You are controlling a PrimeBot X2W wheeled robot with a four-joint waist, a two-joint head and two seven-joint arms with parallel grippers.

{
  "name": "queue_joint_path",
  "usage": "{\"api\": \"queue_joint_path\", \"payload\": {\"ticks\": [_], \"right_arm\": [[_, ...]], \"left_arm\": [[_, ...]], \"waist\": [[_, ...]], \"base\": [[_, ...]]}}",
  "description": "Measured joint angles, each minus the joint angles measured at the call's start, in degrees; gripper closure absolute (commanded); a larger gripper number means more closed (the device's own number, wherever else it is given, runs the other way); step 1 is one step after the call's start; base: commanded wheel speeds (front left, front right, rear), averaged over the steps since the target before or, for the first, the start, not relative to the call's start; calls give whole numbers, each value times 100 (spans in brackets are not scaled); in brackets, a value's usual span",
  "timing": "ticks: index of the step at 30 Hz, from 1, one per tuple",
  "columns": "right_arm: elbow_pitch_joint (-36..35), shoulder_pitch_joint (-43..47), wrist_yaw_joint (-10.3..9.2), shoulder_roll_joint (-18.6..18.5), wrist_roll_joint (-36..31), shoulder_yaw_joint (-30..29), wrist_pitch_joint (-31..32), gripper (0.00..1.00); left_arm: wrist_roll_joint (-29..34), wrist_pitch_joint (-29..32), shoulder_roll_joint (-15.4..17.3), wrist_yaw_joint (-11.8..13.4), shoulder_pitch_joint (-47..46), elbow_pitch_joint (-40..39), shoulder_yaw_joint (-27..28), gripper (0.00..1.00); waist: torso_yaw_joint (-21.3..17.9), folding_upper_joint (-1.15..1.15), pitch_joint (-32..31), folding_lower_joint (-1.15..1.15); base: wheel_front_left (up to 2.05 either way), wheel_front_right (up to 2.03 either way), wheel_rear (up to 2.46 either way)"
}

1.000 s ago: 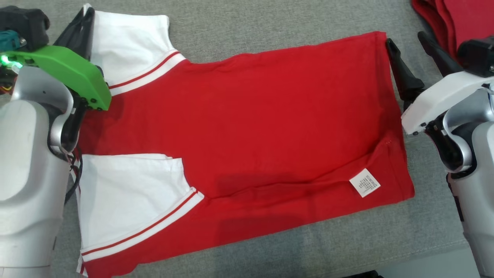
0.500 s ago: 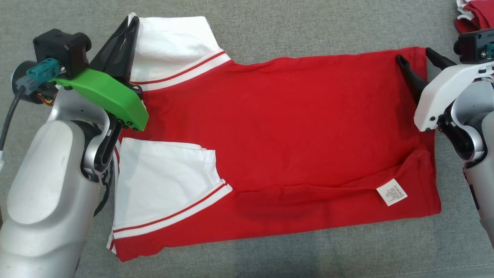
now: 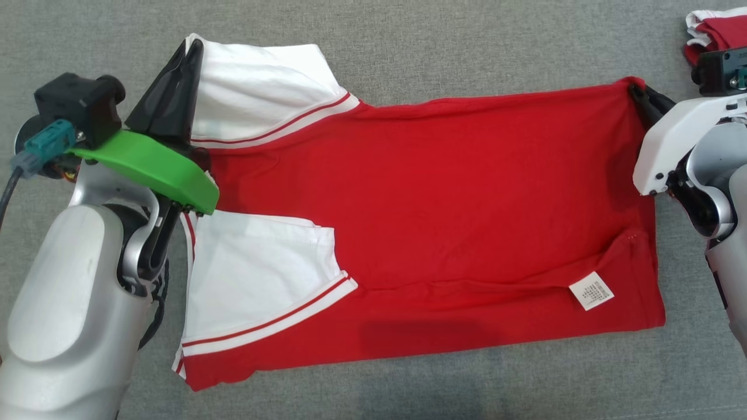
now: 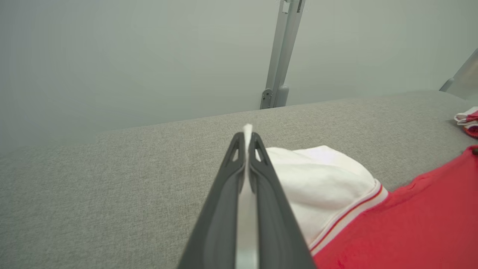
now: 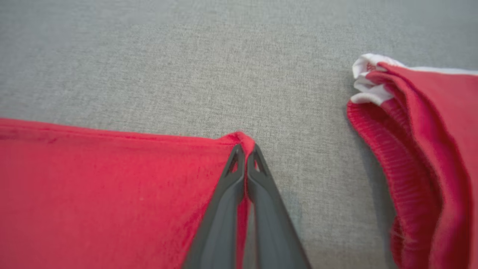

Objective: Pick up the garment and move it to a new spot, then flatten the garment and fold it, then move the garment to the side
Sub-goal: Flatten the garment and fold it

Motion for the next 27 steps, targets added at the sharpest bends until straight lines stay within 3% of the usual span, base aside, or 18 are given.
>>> {"api": "queue_joint_path", "payload": {"ticks": [7,18,27], "right_arm": [[-347,374,0,36,281,-15,-677,100],[-1488,2232,-1,305,448,-543,-1312,100],[-1927,3217,-2,686,401,-955,-1288,100]], "left_arm": [[-68,-501,51,21,645,-567,109,100],[-292,-838,47,465,2781,-1876,134,100],[-523,-1034,-115,724,3858,-1852,116,100]], "waist": [[-5,0,-239,0],[-25,0,-802,0],[-41,0,-1206,0]], "base": [[0,0,0],[0,0,0],[0,0,0]]}}
